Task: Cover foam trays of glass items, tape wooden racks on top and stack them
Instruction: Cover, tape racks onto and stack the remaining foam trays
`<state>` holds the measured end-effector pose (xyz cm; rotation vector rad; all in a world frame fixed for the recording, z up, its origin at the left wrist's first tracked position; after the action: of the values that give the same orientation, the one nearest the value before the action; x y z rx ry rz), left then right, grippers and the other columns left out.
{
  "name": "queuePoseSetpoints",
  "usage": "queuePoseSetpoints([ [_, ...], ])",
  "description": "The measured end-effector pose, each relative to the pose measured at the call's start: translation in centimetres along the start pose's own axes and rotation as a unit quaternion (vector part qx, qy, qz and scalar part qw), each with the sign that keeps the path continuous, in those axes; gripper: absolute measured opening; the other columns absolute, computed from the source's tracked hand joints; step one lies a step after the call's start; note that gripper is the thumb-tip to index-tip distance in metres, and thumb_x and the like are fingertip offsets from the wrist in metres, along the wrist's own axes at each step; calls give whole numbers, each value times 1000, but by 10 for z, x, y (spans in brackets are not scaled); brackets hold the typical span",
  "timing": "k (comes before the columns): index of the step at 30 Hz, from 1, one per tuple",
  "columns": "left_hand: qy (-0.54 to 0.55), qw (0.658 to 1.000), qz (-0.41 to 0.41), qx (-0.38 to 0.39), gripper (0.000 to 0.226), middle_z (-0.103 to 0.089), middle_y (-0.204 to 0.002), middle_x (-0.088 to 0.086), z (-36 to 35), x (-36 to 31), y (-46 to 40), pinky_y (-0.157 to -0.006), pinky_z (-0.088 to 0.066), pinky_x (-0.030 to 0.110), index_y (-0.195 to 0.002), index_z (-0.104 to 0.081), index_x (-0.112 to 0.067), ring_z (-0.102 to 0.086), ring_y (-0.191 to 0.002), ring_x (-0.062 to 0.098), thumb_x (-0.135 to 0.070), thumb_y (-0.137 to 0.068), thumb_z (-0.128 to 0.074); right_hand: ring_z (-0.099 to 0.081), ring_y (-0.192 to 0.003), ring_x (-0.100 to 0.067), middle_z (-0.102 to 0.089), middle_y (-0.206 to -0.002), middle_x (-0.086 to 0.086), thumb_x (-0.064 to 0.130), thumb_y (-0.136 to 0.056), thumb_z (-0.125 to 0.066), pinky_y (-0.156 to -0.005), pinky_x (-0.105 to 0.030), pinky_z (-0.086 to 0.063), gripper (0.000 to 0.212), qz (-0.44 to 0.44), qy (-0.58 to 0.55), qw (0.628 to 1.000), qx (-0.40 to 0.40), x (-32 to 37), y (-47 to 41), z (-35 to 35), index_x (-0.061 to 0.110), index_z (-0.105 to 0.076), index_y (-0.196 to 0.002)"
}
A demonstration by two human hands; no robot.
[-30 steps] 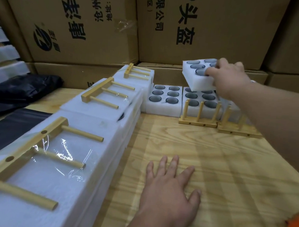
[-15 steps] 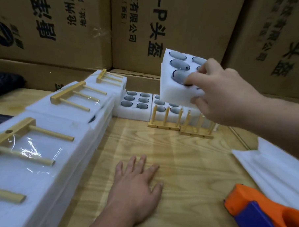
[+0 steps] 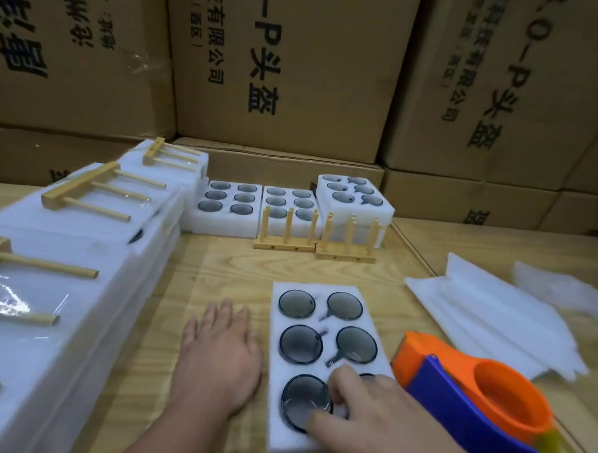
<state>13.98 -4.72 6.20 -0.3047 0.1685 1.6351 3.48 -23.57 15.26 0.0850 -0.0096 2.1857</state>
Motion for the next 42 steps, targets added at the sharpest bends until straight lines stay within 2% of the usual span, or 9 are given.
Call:
queuePoseSetpoints([
  [4,8,1000,-1,-5,58,-7,-170,-5,-1,1,-1,-126,-2,43,-160,-20,-32,-3,-157,17,-45,-104,-20,-47,-100,-22,-33,-114,9,41,-96,-45,-85,-37,-46,22,93,-20,995,10,-7,18,-9,48,-36,-115],
  [6,9,1000,-2,-7,58,-8,-170,-5,-2,1,0,-126,-3,43,-160,-21,-33,-4,-157,17,-46,-103,-22,-49,-102,-16,-33,-121,14,49,-95,-48,-85,-34,-45,37,64,12,998,24,-22,12,7,45,-36,-130],
  [9,7,1000,-9,0,57,-7,-170,-8,-2,0,-1,-126,-4,44,-159,-20,-37,-4,-157,19,-48,-103,-22,-52,-103,-1,-49,-109,25,60,-90,-48,-87,-25,-47,37,25,-5,998,-61,-57,14,30,42,-52,-122],
  [12,2,1000,-29,12,55,-6,-169,-14,-3,-1,-1,-125,-3,48,-157,-16,-46,-2,-157,24,-51,-103,-21,-54,-97,3,-54,-101,29,60,-88,-47,-81,-23,-47,34,-113,-24,982,-152,-127,10,52,40,-60,-112],
  [15,0,999,-28,15,55,-6,-169,-15,-2,-1,-1,-124,-3,49,-156,-17,-49,-2,-157,25,-54,-102,-19,-58,-94,-8,-65,-110,10,44,-93,-59,-73,-26,-43,26,-276,-32,939,-201,-221,12,65,30,-64,-115],
  [20,6,999,-26,19,58,-4,-169,-16,0,-2,-1,-124,-2,48,-156,-16,-49,-1,-157,23,-60,-100,-19,-60,-119,-28,-63,-135,-8,47,-92,-64,-88,-33,-45,53,-421,-34,894,-150,-313,30,53,15,-60,-134],
  [32,7,999,-27,21,57,-3,-169,-17,4,-3,1,-125,-3,46,-155,-16,-51,0,-157,20,-64,-100,-19,-29,-149,-32,-21,-167,-9,83,-82,-47,-119,-47,-30,103,-483,-95,870,-3,-324,17,6,22,-19,-160],
  [37,7,999,-28,28,58,-4,-169,-17,4,-2,-1,-125,-4,46,-155,-16,-52,0,-156,20,-64,-99,-21,-32,-144,-32,-27,-163,-6,103,-45,-44,-111,-49,-36,141,-477,-5,877,56,-316,15,-6,28,-10,-160],
  [42,9,999,-26,26,57,-5,-168,-18,3,-2,-1,-124,-5,46,-154,-18,-53,-2,-156,20,-66,-98,-20,-48,-126,-30,-49,-144,-7,93,-60,-47,-96,-42,-46,119,-455,74,887,37,-306,7,-3,27,-23,-155],
])
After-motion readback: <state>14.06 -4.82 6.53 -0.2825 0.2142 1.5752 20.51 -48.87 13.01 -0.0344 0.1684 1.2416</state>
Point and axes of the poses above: each hand's wrist, its own y-axis away from the middle knuckle, its own z-axis out of the back of the hand, x = y × z, the point moved 3 cm from there along -y, towards the middle knuckle
